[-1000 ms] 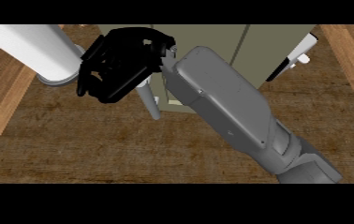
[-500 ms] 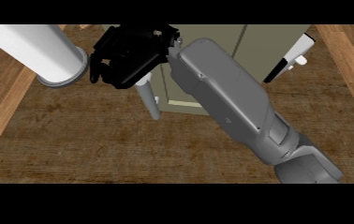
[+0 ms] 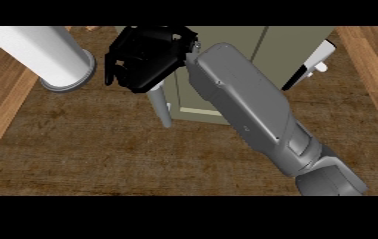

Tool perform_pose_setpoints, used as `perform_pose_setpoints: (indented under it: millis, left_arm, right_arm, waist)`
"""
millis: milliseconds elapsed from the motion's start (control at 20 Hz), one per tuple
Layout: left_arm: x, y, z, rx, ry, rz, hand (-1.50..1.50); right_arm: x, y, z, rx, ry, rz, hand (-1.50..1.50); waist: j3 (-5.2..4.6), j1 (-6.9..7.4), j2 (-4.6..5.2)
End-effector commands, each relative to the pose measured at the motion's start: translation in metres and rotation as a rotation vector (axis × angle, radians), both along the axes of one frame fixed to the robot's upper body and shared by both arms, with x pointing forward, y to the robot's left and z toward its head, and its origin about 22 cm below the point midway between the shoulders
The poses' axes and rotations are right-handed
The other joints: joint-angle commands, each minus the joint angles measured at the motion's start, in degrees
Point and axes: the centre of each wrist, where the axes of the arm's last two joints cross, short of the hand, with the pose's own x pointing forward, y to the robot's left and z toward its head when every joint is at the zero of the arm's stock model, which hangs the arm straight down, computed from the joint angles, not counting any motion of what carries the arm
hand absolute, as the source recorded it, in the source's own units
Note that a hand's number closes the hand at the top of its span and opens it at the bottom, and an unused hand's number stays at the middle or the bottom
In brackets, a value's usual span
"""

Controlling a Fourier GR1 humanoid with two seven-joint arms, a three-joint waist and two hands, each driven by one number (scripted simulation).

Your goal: Pick up the wine, place it into the cabinet and close the cabinet

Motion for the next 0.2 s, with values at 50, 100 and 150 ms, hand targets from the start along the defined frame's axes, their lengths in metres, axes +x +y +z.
perform_pose_setpoints:
  millis: [50,100,150]
  left_arm:
    - [0.006,-0.003,0.002,0.009,-0.036,-0.030,-1.50]
    - [0.006,-0.006,0.005,0.010,-0.024,-0.063,-1.50]
    - [0.008,-0.005,0.003,0.025,-0.023,-0.040,-1.50]
  right_arm:
    - [0.040,-0.082,0.013,0.059,-0.021,-0.368,1.50]
    - [0.040,-0.081,0.017,0.074,-0.013,-0.378,1.50]
    - [0.039,-0.077,0.015,0.072,-0.022,-0.381,1.50]
  waist:
    - [1.01,-2.14,2.28]
    - [1.07,-1.55,2.07]
    - [1.00,-2.20,2.31]
